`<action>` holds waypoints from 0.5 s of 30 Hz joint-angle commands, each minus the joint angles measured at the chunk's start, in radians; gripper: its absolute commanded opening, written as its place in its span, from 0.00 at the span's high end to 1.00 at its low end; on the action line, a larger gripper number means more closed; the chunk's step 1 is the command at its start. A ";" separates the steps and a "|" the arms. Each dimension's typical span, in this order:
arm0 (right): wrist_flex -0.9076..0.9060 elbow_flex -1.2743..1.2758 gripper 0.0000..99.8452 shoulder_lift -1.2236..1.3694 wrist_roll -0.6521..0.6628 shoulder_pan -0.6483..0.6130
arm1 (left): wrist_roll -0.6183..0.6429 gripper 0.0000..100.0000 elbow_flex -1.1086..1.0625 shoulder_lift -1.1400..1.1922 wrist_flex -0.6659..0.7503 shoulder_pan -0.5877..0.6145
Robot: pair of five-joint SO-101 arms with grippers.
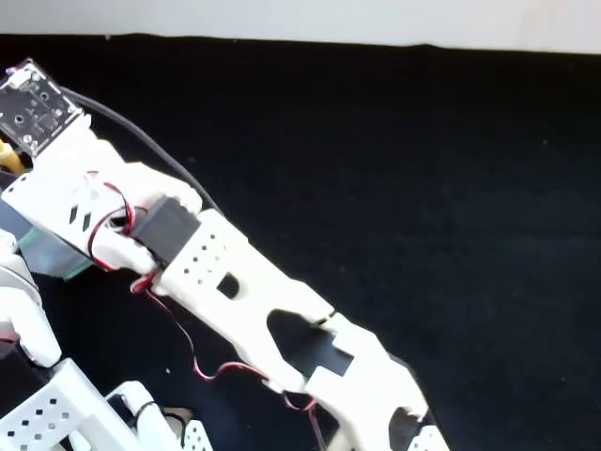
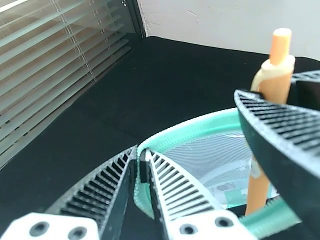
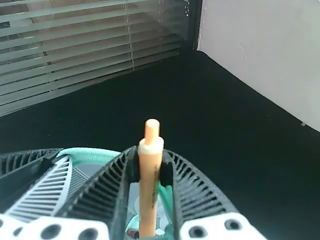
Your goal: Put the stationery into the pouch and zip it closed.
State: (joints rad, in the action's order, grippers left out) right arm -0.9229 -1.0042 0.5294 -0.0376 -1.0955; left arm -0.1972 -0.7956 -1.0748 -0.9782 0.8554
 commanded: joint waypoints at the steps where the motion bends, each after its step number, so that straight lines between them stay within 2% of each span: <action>1: -0.077 -0.061 0.79 -0.007 0.009 0.021 | 0.000 0.99 -0.036 0.019 -0.005 0.001; 4: -0.208 -0.170 0.68 -0.007 0.009 -0.001 | 0.000 0.99 -0.036 0.019 -0.005 -0.001; 15: -0.394 -0.785 0.67 -0.007 0.009 0.010 | 0.000 0.99 -0.038 0.019 -0.005 -0.002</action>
State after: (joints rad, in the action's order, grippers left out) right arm -1.2942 -1.6134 0.5355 -0.0376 -1.1001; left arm -0.1972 -0.7956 -1.0748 -0.9782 0.8554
